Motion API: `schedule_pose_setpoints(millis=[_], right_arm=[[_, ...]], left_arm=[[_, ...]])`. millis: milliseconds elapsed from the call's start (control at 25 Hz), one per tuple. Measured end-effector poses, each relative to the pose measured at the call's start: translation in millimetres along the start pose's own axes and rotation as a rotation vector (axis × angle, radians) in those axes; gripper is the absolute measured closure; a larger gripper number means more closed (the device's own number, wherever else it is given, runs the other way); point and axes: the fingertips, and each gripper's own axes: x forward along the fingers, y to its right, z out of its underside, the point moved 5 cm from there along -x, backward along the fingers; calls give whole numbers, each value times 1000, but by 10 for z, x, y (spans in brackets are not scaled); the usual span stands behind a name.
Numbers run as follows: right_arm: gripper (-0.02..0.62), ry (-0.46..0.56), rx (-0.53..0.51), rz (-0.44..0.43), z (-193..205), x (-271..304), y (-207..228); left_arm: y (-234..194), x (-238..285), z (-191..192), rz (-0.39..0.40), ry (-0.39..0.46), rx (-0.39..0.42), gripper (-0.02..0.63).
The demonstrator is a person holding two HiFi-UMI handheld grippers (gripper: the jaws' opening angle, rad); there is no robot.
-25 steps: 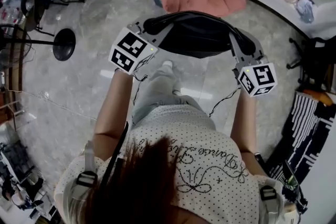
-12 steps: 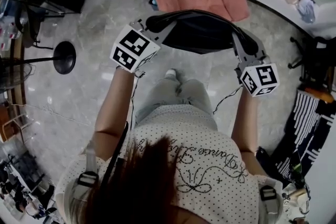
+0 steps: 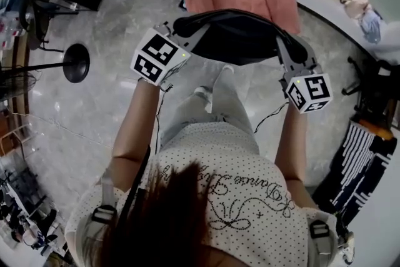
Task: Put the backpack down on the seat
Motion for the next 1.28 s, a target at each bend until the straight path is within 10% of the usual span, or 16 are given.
schedule_pose_setpoints(millis=[600, 1280], right_arm=[[534, 48, -57, -162, -384, 631, 1291], [534, 13, -44, -106, -564, 1374, 1890]], left_arm=[[-437, 821, -588, -179, 10, -65, 571], [-1336, 1435, -753, -111, -6, -56, 571]])
